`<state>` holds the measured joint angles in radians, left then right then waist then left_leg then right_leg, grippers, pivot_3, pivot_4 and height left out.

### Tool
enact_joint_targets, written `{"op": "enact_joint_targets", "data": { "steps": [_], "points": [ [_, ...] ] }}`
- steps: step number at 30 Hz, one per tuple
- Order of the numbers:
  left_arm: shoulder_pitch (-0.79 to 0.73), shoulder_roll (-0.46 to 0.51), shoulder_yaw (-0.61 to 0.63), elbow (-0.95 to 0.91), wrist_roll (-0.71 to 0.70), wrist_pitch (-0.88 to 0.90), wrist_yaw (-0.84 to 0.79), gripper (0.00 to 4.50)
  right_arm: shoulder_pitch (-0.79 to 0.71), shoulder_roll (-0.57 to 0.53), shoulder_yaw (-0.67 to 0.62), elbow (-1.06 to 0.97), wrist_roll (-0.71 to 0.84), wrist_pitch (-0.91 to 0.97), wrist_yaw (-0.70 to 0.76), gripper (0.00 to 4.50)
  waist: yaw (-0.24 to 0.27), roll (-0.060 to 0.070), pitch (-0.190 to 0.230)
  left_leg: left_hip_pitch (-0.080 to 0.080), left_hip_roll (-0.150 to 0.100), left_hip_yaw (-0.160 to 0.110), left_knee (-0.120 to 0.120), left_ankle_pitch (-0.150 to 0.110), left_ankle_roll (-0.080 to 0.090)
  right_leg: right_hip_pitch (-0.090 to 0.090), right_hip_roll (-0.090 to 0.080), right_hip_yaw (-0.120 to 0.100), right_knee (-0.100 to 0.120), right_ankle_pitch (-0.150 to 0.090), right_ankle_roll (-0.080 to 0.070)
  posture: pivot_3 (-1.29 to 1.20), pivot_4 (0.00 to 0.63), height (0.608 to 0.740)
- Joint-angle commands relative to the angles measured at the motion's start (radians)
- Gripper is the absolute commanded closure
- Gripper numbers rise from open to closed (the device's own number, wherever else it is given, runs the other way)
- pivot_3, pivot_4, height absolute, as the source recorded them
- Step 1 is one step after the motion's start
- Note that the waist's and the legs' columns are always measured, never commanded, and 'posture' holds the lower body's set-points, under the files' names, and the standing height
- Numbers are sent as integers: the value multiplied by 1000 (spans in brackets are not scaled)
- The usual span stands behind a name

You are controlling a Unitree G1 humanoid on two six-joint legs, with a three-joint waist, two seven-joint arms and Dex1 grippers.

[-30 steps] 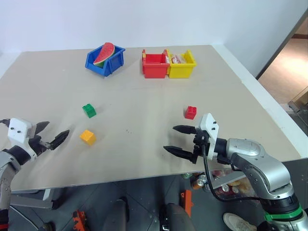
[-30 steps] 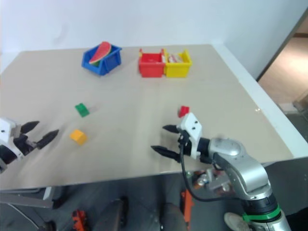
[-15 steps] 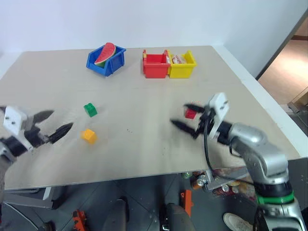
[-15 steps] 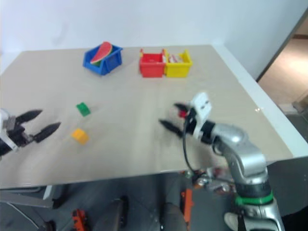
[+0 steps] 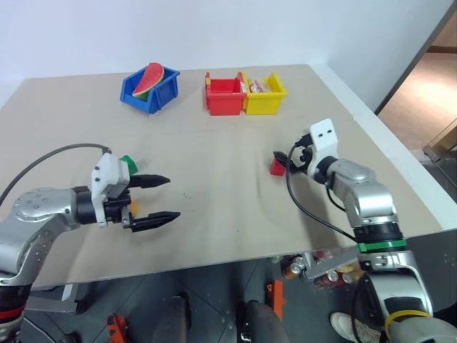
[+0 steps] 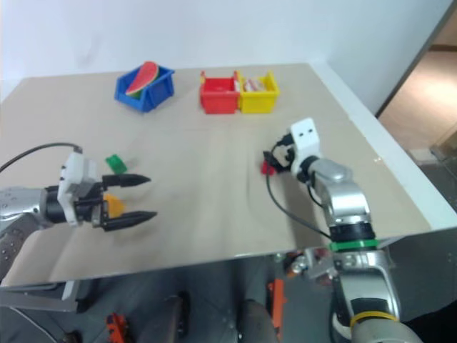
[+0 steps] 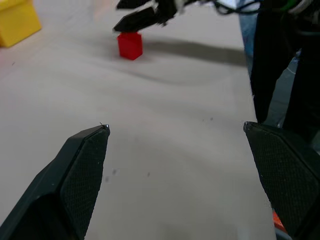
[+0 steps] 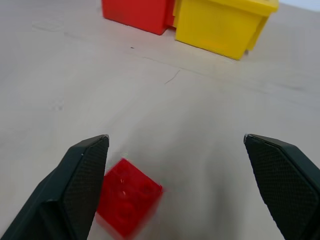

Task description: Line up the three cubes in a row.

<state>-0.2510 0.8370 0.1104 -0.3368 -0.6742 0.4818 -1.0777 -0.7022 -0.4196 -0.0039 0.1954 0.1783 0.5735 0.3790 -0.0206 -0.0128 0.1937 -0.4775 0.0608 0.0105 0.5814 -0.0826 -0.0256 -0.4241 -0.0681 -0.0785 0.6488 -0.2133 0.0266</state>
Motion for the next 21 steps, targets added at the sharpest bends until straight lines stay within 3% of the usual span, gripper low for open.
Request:
{"op": "enact_joint_targets", "data": {
  "steps": [1,9,21],
  "points": [
    [-14,-2,5,-12,6,-10,-8,53,17,15,-30,-156,8,55,-43,0,1,0,0,0,1,0,1,0,0,0,1,0,0,0,0,0,150,740],
    [-45,-31,-10,-9,13,-22,-10,53,104,60,-57,-230,-31,139,-178,0,3,0,0,0,2,3,5,-2,-3,1,-2,1,-1,1,-4,0,150,740],
    [-46,-50,-38,-30,24,-18,-2,53,82,126,-63,-190,-29,139,-227,0,1,0,0,0,3,5,4,-1,-2,-1,1,3,0,2,-5,0,150,740]
  ]
}}
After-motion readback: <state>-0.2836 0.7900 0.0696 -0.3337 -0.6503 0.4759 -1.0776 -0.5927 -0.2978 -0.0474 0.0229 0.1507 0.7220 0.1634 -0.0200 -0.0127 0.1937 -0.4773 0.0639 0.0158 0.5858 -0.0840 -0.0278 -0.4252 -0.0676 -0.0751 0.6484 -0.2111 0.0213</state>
